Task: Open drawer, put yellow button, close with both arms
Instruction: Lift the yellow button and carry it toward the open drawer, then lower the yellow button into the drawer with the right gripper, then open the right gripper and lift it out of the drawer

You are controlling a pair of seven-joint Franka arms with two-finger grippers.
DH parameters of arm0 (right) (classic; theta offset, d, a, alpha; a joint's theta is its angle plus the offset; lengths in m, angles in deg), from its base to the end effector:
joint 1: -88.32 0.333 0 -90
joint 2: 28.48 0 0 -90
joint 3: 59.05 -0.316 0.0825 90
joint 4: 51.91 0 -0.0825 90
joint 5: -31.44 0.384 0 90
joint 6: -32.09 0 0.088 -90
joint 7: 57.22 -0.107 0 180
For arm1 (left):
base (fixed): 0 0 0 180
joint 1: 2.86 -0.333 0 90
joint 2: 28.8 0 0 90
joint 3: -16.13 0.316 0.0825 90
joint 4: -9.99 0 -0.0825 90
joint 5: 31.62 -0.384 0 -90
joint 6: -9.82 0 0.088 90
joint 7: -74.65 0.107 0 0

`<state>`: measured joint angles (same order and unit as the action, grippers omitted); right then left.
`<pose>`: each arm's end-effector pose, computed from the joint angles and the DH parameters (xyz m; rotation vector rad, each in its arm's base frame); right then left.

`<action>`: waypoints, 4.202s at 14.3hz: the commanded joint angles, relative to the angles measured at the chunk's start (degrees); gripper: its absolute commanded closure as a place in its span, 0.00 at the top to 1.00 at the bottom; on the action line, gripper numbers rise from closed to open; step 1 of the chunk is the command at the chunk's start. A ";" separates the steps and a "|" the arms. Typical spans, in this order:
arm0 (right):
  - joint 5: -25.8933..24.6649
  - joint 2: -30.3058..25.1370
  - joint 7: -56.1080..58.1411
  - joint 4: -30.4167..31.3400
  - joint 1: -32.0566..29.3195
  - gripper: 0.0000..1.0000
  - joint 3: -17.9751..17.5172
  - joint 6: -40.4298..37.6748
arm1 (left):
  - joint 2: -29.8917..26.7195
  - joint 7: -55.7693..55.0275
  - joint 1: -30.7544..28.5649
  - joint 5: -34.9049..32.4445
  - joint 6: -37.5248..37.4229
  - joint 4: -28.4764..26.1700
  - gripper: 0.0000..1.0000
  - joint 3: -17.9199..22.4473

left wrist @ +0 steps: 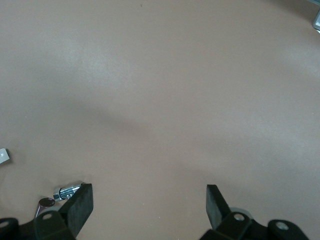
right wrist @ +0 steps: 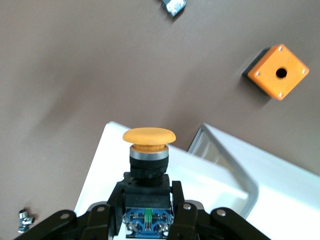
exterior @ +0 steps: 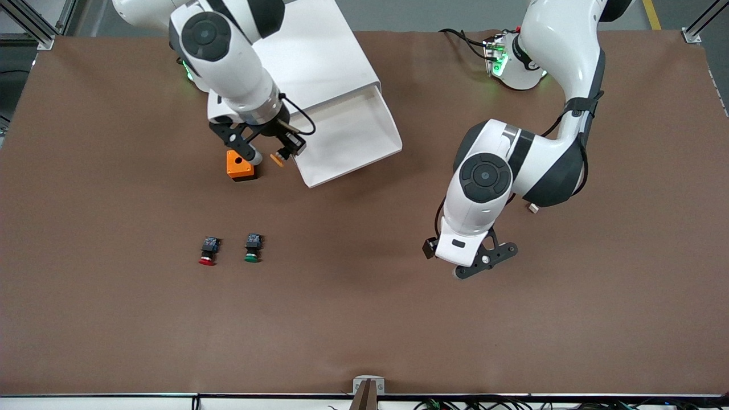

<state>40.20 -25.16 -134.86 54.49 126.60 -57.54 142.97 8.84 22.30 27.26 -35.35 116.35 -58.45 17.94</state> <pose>0.4585 0.3560 0.4873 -2.8226 1.1378 0.1650 0.6501 -0.3514 0.3999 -3.0234 -0.6045 -0.0912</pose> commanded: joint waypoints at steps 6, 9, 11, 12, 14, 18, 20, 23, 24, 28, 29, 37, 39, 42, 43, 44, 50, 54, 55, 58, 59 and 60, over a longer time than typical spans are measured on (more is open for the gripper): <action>-4.55 2.65 -16.30 -2.59 9.00 0.00 0.78 1.26 | -2.05 0.85 -0.24 -0.93 -0.18 -2.32 0.99 -0.50; -4.55 5.98 -21.13 -5.57 10.75 0.00 0.69 1.18 | -2.14 0.85 -0.24 -0.93 -0.18 -2.58 0.99 -0.50; -4.64 7.92 -23.34 -7.07 11.72 0.00 0.78 1.18 | -2.14 0.85 -0.24 -0.93 -0.18 -2.58 0.99 -0.50; -4.64 8.80 -24.31 -7.77 12.08 0.00 0.78 1.18 | -2.14 0.85 -0.24 -0.93 -0.18 -2.58 0.99 -0.50; -4.81 9.77 -25.37 -8.39 12.87 0.00 0.78 1.26 | -2.14 0.85 -0.24 -0.93 -0.18 -2.58 0.99 -0.50; -4.81 10.56 -26.33 -8.75 13.05 0.00 0.78 1.26 | -2.14 0.85 -0.24 -0.93 -0.18 -2.58 0.99 -0.50; -4.73 10.83 -26.95 -8.75 13.05 0.00 0.78 1.44 | -2.14 0.85 -0.24 -0.93 -0.18 -2.58 0.99 -0.50; -4.72 11.27 -28.18 -8.75 13.05 0.00 0.78 2.31 | -2.14 0.85 -0.24 -0.93 -0.18 -2.58 0.99 -0.50; -4.64 11.44 -28.18 -8.75 13.13 0.00 0.78 2.84 | -2.14 0.85 -0.24 -0.93 -0.18 -2.58 0.99 -0.50; -4.64 12.32 -29.50 -8.75 13.66 0.00 0.78 3.64 | -2.14 0.85 -0.24 -0.93 -0.18 -2.58 0.99 -0.50; -4.64 12.50 -29.50 -8.75 13.75 0.00 0.78 3.64 | -2.14 0.85 -0.24 -0.93 -0.18 -2.58 0.99 -0.50; -4.55 13.29 -30.38 -9.18 13.84 0.76 0.78 3.55 | -2.14 0.85 -0.24 -0.93 -0.18 -2.58 0.99 -0.50; -4.72 13.64 -30.29 -9.62 13.93 1.00 0.78 3.55 | -2.14 0.85 -0.24 -0.93 -0.27 -2.58 0.99 -0.50; -4.72 13.64 -29.85 -9.71 13.84 1.00 0.78 3.55 | -2.14 0.85 -0.06 -0.93 -0.18 -2.67 0.99 -0.50; -4.72 13.73 -29.77 -9.89 13.84 1.00 0.78 3.55 | -2.49 0.85 0.20 -0.93 -0.27 -3.02 0.99 -0.50; -4.72 13.82 -29.68 -10.06 13.84 1.00 0.78 3.55 | -2.92 0.85 0.46 -0.93 -0.27 -3.89 0.99 -0.58; -4.72 13.91 -23.98 -13.05 11.65 1.00 1.13 2.15 | -3.72 0.59 -0.24 -0.84 -1.14 -5.39 0.99 -5.58; -4.72 13.38 -15.90 -15.42 7.87 1.00 1.22 -2.50 | -4.07 0.85 -0.15 -0.84 -2.03 -5.48 0.99 -7.78; -4.72 13.03 -12.57 -16.03 6.47 1.00 1.22 -4.43 | -4.07 0.24 -0.15 -0.84 -2.12 -5.57 0.99 -8.31; -4.64 10.84 -2.38 -17.01 1.90 1.00 1.22 -9.62 | -4.07 -2.12 0.20 -0.75 -2.12 -6.44 0.99 -10.16; -4.55 9.87 0.79 -17.09 0.32 1.00 1.22 -10.59 | -3.98 -5.27 0.38 -0.75 -2.12 -6.54 0.99 -11.12; -4.55 9.08 3.69 -17.10 -1.35 1.00 1.22 -11.91 | -3.64 -8.96 0.38 -0.75 -2.12 -6.54 0.99 -12.35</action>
<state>35.90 -13.62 -136.56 37.38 128.50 -55.47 133.77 6.59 18.54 27.55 -35.36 114.58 -63.02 7.53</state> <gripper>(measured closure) 0.000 0.004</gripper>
